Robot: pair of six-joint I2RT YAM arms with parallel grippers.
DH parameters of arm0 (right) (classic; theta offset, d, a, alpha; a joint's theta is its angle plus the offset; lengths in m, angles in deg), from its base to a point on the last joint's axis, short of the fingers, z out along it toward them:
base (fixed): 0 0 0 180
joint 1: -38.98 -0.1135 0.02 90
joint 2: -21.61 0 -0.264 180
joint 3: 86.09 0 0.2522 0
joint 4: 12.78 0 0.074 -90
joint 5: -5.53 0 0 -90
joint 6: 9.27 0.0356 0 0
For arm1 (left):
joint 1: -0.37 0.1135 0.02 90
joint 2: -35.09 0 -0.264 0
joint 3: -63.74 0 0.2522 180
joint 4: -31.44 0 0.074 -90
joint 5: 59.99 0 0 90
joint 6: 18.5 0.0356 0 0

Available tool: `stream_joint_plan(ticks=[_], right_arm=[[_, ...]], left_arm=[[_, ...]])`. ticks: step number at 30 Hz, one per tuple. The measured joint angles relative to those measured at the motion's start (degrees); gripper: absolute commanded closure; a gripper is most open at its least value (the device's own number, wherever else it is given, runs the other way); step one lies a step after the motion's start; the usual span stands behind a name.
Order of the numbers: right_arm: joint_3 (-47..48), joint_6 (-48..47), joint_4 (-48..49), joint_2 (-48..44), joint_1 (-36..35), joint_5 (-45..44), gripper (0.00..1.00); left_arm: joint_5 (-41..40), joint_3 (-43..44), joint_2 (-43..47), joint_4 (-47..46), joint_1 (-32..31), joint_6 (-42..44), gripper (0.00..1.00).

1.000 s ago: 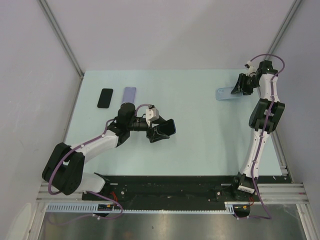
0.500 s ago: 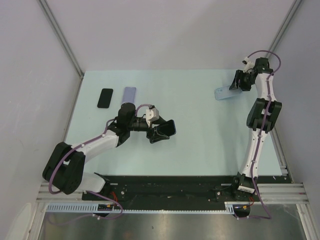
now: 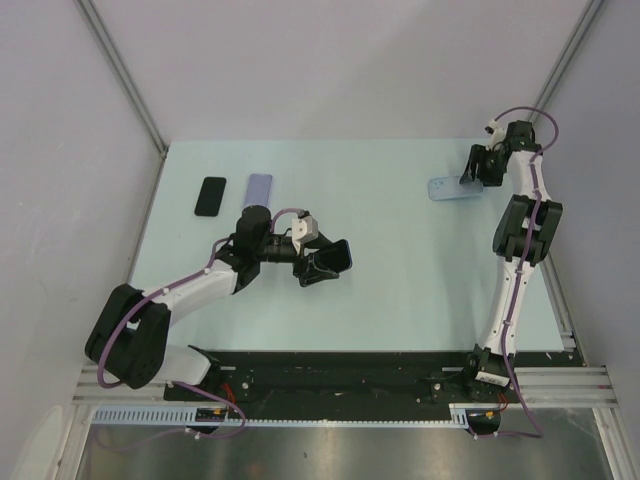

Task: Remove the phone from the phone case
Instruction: Place the phone case at the center of the board.

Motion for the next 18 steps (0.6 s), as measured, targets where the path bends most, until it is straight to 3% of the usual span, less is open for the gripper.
stream_joint_plan(ticks=[11,18], right_arm=[[-3.04,1.22,4.79,-2.03,0.79,-4.96,0.34],[-13.99,1.22,8.76,-10.71,1.01,-4.11,0.34]], left_arm=[[0.09,0.0,-0.42,0.0,0.0,0.0,0.65],[-0.11,0.0,-0.42,0.0,0.0,0.02,0.65]])
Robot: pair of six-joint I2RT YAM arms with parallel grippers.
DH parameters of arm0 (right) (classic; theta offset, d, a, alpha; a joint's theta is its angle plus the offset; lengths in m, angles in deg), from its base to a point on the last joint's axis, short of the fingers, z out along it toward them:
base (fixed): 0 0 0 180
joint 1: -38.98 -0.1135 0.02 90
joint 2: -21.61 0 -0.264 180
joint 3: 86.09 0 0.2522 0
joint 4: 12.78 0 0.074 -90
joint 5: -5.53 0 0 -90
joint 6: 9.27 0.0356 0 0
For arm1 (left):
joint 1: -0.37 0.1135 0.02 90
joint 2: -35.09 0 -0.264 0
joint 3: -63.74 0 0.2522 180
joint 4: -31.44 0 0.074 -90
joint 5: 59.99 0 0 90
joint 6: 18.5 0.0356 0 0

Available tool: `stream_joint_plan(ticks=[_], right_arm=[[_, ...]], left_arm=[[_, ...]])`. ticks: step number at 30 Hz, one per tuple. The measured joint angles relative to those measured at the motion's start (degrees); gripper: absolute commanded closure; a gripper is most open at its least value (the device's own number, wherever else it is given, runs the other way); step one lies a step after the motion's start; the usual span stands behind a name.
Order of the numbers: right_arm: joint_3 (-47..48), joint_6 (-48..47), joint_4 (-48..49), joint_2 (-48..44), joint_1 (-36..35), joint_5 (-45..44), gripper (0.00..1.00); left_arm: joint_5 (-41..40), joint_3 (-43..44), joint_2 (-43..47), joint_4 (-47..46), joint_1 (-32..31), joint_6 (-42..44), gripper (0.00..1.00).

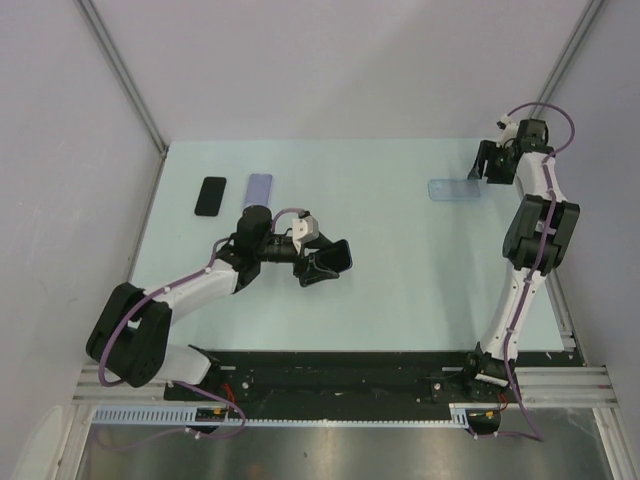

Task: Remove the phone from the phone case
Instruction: Place the phone case at the center of the board, then place the phone at the center of the board.

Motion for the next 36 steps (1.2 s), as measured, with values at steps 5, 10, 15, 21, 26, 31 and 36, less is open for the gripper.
stream_joint_plan(ticks=[5,10,15,21,26,31,36], right_arm=[[-11.21,-0.02,1.81,-11.1,-0.61,9.53,0.34],[-19.23,-0.66,1.55,-20.63,-5.2,20.35,0.35],[-25.49,-1.51,0.42,-25.27,-14.49,29.2,0.37],[-29.59,-1.16,-0.13,-25.62,-24.55,36.33,0.41],[-30.97,0.52,0.61,-25.62,-28.26,41.68,0.43],[-33.73,0.94,1.64,-25.62,-30.58,43.76,0.43],[-36.06,0.94,1.9,-25.62,-32.59,44.74,0.43]], left_arm=[[-1.18,0.0,0.0,0.09,0.0,0.79,0.66],[-5.29,0.07,0.0,2.05,-0.15,4.13,0.66],[-10.99,2.16,-0.83,8.37,-1.22,9.73,0.66],[-15.21,5.05,-1.11,13.68,-2.82,15.06,0.66],[-17.09,6.51,-2.56,15.1,-3.37,17.07,0.67],[-17.92,6.69,-4.42,16.09,-3.37,16.98,0.67],[-18.05,7.85,-5.9,16.72,-3.34,16.28,0.67]])
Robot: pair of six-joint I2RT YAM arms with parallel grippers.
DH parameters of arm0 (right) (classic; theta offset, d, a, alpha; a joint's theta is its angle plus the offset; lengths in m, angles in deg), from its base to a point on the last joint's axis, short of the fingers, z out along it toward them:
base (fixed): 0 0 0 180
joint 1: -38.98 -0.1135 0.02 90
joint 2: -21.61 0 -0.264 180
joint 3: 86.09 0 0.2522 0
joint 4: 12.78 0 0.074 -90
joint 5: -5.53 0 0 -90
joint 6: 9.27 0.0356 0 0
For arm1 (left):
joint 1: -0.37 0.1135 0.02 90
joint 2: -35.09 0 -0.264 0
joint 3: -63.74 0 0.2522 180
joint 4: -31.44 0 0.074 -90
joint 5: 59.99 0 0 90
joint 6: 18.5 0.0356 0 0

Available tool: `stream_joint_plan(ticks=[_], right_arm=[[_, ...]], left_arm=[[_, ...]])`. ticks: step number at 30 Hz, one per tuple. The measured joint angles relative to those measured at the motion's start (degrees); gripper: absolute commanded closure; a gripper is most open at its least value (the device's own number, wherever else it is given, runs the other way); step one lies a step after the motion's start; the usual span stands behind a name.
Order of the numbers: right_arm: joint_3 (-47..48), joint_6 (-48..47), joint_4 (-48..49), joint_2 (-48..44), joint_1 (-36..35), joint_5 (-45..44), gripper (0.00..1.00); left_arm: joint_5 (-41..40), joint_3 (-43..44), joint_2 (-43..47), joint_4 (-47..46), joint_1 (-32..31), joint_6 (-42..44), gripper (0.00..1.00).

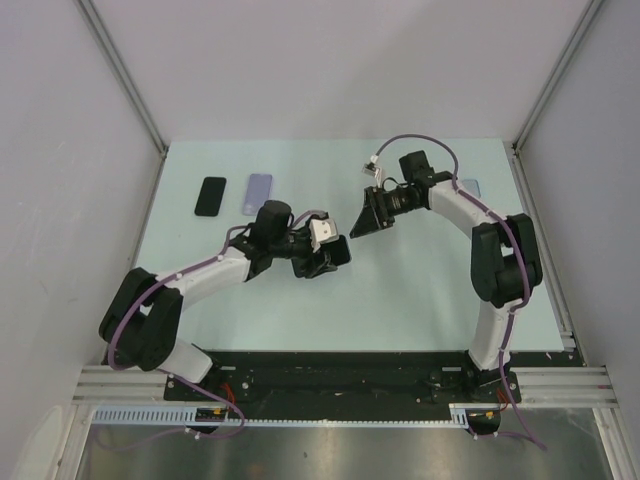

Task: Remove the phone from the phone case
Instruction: Place the phone at the center of the board.

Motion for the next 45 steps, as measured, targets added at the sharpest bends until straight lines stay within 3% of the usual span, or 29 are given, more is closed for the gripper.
stream_joint_plan(ticks=[13,28,31,34,35,38,41,43,44,45], right_arm=[[-2.36,0.83,3.08,0.0,-3.5,0.39,0.44],[-2.54,2.38,4.85,0.0,-7.08,0.24,0.61],[-2.54,2.8,5.4,0.0,-7.37,-0.15,0.68],[-2.54,3.37,6.12,0.02,-7.34,-0.42,0.87],[-2.54,4.04,6.27,0.09,-7.34,-0.37,0.98],[-2.6,5.35,6.54,0.33,-7.3,-0.44,1.0],[-2.62,5.66,7.34,0.72,-7.3,0.02,1.0],[-2.64,5.77,7.61,0.83,-7.28,0.13,1.0],[-2.64,5.79,7.63,0.83,-7.28,0.13,1.0],[-2.64,5.77,7.65,0.83,-7.28,0.11,1.0]], left_arm=[[-0.09,0.63,-1.14,-1.25,0.11,-2.05,0.67],[-2.1,0.66,-1.6,-4.02,0.63,-5.84,0.67],[-2.54,0.66,-1.6,-4.9,0.63,-6.34,0.67],[-2.54,0.66,-1.6,-5.22,0.63,-6.49,0.67],[-2.58,0.66,-1.6,-5.25,0.63,-6.51,0.66],[-2.95,0.66,-1.6,-5.33,0.63,-6.6,0.63],[-2.97,0.63,-1.62,-5.29,0.63,-6.93,0.56],[-2.99,0.63,-1.62,-5.27,0.66,-6.95,0.41],[-3.02,0.63,-1.62,-5.27,0.66,-6.97,0.29],[-3.02,0.63,-1.62,-5.27,0.66,-6.99,0.01]])
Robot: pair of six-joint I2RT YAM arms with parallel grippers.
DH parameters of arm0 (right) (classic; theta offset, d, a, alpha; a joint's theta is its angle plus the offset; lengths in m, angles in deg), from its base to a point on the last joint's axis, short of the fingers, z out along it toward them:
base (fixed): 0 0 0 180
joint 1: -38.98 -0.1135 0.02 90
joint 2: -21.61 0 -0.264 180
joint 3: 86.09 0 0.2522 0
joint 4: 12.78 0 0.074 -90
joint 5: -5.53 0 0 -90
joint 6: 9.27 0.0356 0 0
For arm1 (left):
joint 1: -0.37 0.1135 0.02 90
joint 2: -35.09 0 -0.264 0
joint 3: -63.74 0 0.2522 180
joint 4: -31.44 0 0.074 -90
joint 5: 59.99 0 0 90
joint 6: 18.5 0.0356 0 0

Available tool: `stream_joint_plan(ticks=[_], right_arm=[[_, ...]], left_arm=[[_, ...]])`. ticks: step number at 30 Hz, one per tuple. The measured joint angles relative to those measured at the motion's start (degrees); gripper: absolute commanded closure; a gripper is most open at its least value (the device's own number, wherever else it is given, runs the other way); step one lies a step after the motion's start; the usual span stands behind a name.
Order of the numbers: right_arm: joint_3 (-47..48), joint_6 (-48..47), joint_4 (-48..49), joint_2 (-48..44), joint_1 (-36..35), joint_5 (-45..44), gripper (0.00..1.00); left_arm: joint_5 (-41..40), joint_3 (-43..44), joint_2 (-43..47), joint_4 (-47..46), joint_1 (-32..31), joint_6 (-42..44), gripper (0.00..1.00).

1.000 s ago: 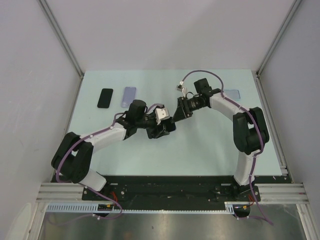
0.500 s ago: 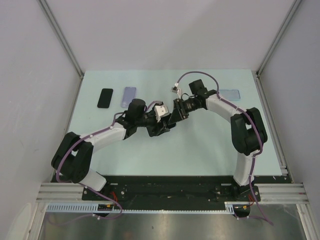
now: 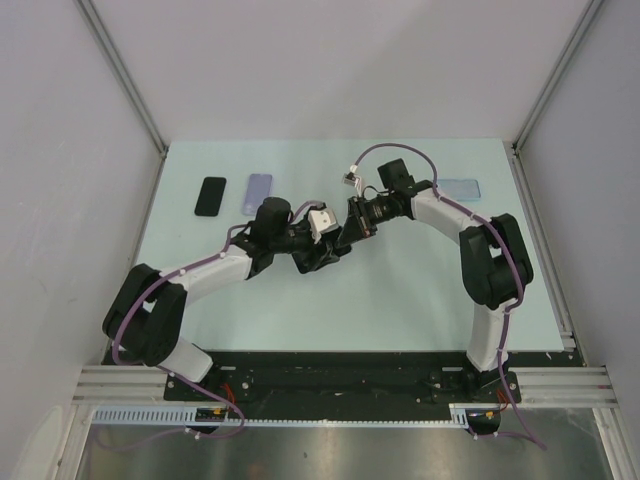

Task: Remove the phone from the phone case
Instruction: Place the phone at the center of the board.

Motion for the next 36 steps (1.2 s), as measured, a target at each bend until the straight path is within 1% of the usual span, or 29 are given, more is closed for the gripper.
stream_joint_plan(ticks=[7,11,16,21,24,30,36], right_arm=[[-0.22,0.26,0.04,0.0,0.24,-1.05,1.0],[-0.37,1.42,0.44,0.0,1.92,-2.19,1.0],[-0.44,3.63,2.43,0.02,7.72,-3.98,1.0],[0.55,4.39,3.82,2.14,15.13,-5.9,1.0],[3.65,4.2,3.02,6.03,18.36,-6.97,1.0],[14.23,3.93,-0.11,16.13,22.18,-7.98,1.0],[21.27,5.64,-1.53,20.92,24.3,-7.28,1.0]], left_arm=[[-1.53,0.0,0.07,-2.51,0.0,-0.83,0.0],[-2.86,-0.13,0.98,-3.1,0.22,-0.83,0.0],[-2.99,-0.42,3.69,-3.78,1.73,-0.83,0.0],[-2.86,-0.42,4.98,-4.17,5.29,-0.81,0.0],[-2.73,-0.72,5.33,-4.24,7.21,-0.81,0.0],[-2.23,-2.97,7.56,-4.15,9.81,-0.35,0.0],[-0.9,-4.96,11.13,-4.15,12.55,-0.31,0.0]])
